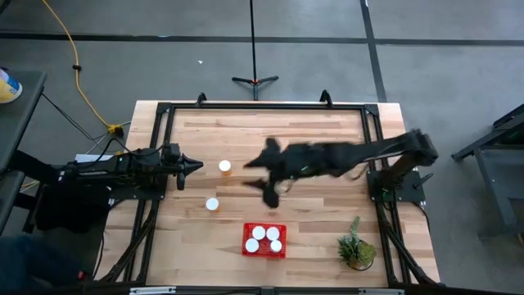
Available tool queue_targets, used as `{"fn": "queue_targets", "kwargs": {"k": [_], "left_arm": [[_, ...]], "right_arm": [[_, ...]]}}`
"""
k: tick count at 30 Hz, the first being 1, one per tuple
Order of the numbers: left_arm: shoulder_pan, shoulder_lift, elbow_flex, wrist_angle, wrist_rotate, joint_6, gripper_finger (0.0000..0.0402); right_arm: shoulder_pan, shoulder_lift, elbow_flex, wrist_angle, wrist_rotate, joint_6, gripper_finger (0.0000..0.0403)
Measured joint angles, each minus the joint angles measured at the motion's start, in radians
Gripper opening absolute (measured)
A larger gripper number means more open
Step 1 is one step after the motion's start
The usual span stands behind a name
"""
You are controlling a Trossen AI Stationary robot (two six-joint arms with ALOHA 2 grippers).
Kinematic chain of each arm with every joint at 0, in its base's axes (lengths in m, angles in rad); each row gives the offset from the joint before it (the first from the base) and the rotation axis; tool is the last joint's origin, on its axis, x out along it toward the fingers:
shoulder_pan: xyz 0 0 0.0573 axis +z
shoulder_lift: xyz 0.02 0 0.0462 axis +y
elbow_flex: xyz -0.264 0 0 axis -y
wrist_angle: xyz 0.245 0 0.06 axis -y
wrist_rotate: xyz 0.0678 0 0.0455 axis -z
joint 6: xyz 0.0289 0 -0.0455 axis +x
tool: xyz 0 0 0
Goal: Pick and place pill bottles into a basket
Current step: Put the orange pill bottle into the red basket
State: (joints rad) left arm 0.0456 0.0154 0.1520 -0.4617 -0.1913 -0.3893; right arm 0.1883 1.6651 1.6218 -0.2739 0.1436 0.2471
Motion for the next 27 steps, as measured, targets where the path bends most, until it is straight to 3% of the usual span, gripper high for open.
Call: {"fn": "queue_targets", "kwargs": {"k": [6,8,18,27], "left_arm": [[0.000,0.000,0.000,0.001,0.000,-0.004,0.0069],[0.000,0.000,0.000,0.002,0.000,-0.005,0.0061],[0.000,0.000,0.000,0.005,0.000,-0.010,0.0034],[0.000,0.000,0.000,0.005,-0.001,-0.011,0.0073]], "right_arm": [[-0.028,-0.176,-0.007,-0.112,0.039,-0.133,0.0176],[-0.048,-0.242,-0.073,-0.096,0.012,-0.146,0.0157],[-0.217,-0.622,-0.771,0.341,-0.075,-0.031,0.0097],[-0.407,-0.780,-1.175,0.608,-0.146,0.089,0.0091]]}}
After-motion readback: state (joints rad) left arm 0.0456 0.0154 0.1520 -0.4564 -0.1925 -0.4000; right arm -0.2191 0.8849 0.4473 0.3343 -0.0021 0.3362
